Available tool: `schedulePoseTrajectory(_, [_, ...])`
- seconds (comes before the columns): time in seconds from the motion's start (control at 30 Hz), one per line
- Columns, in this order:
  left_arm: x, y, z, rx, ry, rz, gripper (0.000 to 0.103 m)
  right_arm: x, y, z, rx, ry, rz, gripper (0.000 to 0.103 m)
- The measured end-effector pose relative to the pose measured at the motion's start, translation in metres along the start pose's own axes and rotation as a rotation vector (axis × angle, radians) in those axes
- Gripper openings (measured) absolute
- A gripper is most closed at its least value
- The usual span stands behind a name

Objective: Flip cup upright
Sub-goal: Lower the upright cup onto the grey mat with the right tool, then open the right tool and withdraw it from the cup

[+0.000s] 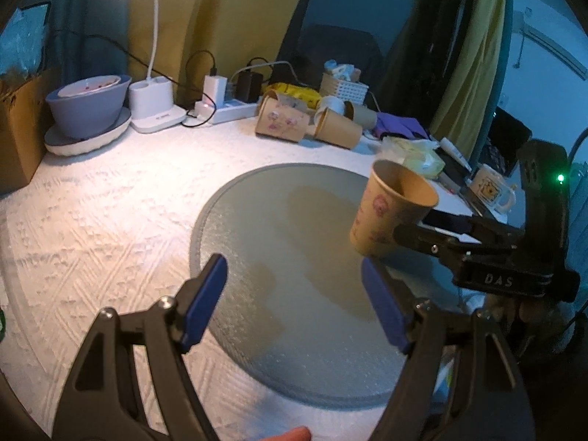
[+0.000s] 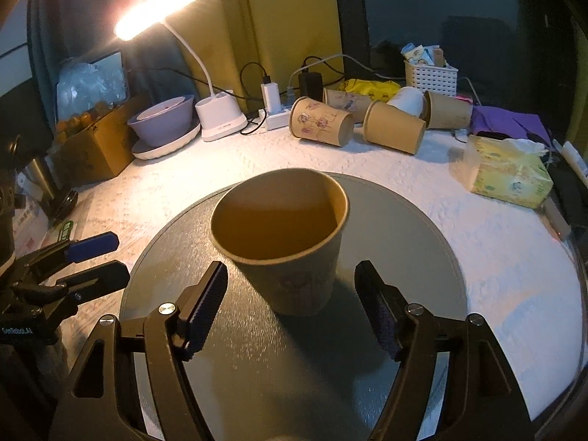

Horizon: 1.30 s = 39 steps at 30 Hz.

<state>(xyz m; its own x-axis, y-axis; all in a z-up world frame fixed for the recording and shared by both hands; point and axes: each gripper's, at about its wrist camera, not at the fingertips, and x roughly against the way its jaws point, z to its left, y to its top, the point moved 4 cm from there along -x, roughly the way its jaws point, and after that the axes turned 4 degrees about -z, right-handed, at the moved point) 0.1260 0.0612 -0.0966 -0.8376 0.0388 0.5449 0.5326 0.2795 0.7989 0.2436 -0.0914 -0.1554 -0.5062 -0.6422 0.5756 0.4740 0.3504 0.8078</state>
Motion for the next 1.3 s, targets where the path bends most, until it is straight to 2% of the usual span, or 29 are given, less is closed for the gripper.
schedulePoseTrajectory(0.37, [0.024, 0.002, -0.024, -0.073, -0.006, -0.026, 0.077, 0.032, -0.011, 0.003, -0.001, -0.015, -0.027, 0.075])
schedulePoseTrajectory(0.9, [0.085, 0.022, -0.054, -0.128, 0.010, -0.196, 0.077, 0.103, -0.005, 0.013, 0.040, -0.073, -0.133, 0.075])
schedulePoseTrajectory(1.3, [0.120, 0.032, -0.075, -0.164, -0.017, -0.263, 0.077, 0.154, 0.007, 0.027, 0.068, -0.100, -0.204, 0.075])
